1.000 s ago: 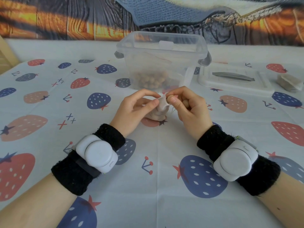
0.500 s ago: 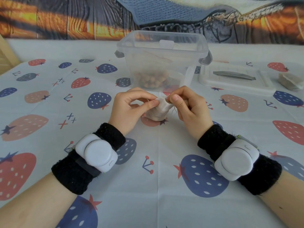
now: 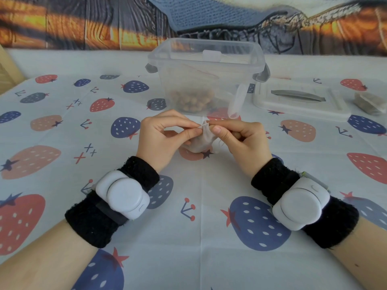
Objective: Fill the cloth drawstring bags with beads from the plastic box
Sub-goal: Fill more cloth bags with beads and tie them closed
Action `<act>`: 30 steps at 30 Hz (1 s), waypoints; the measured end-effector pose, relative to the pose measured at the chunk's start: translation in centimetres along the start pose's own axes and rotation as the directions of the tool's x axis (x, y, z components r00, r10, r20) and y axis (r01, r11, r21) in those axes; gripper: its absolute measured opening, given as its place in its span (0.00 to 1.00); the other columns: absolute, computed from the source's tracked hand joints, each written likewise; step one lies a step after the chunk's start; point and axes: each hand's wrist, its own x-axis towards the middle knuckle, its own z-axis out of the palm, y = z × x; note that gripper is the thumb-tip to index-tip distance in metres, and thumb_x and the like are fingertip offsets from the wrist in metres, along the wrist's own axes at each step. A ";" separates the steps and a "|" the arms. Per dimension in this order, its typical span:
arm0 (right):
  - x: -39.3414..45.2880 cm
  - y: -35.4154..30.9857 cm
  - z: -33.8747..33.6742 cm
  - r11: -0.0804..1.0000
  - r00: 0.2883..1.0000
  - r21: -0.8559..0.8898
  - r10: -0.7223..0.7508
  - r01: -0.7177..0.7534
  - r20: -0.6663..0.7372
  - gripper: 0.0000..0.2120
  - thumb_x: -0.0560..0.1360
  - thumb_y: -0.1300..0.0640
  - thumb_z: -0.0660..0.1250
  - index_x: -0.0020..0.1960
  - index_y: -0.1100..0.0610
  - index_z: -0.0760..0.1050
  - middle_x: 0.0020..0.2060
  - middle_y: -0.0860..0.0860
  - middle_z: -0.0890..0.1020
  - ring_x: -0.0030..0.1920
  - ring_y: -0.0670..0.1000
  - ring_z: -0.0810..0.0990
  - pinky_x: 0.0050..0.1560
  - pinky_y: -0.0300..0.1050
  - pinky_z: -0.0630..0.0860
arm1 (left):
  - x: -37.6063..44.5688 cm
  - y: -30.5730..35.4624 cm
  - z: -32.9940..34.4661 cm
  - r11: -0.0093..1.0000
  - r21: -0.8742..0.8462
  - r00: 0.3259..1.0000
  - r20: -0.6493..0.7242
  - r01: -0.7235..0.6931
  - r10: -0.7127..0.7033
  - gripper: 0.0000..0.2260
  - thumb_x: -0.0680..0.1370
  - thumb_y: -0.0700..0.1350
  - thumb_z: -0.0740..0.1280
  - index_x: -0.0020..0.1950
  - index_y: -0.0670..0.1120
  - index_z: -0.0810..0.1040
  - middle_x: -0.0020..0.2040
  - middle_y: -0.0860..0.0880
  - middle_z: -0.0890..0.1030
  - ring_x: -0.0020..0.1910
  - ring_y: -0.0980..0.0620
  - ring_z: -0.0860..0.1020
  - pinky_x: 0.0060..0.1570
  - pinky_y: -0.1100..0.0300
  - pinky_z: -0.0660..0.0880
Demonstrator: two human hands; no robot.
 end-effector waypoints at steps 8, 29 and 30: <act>0.0 -0.4 -0.3 0.998 0.997 0.029 0.064 -0.062 -0.051 0.11 0.74 0.70 0.64 0.56 0.71 0.75 0.16 0.38 0.70 0.21 0.39 0.70 0.29 0.24 0.65 | -0.1 0.3 0.1 1.000 -0.009 1.000 0.001 -0.002 0.002 0.07 0.69 0.38 0.74 0.46 0.43 0.83 0.39 0.46 0.81 0.37 0.54 0.79 0.32 0.64 0.77; 0.5 0.2 -0.7 0.989 0.986 0.017 0.145 -0.144 -0.085 0.07 0.69 0.62 0.74 0.35 0.53 0.79 0.24 0.49 0.59 0.26 0.45 0.55 0.29 0.35 0.56 | 0.0 0.5 0.0 0.994 -0.074 0.996 0.030 0.085 -0.083 0.07 0.71 0.35 0.73 0.45 0.44 0.82 0.41 0.44 0.81 0.39 0.51 0.80 0.34 0.58 0.78; 0.5 0.2 -0.7 0.989 0.985 0.009 0.147 -0.146 -0.086 0.08 0.69 0.62 0.74 0.34 0.53 0.79 0.23 0.48 0.59 0.25 0.44 0.55 0.29 0.34 0.56 | 0.0 0.6 0.1 0.992 -0.086 0.995 0.034 0.092 -0.089 0.07 0.70 0.35 0.73 0.45 0.44 0.82 0.41 0.44 0.81 0.39 0.52 0.80 0.34 0.59 0.78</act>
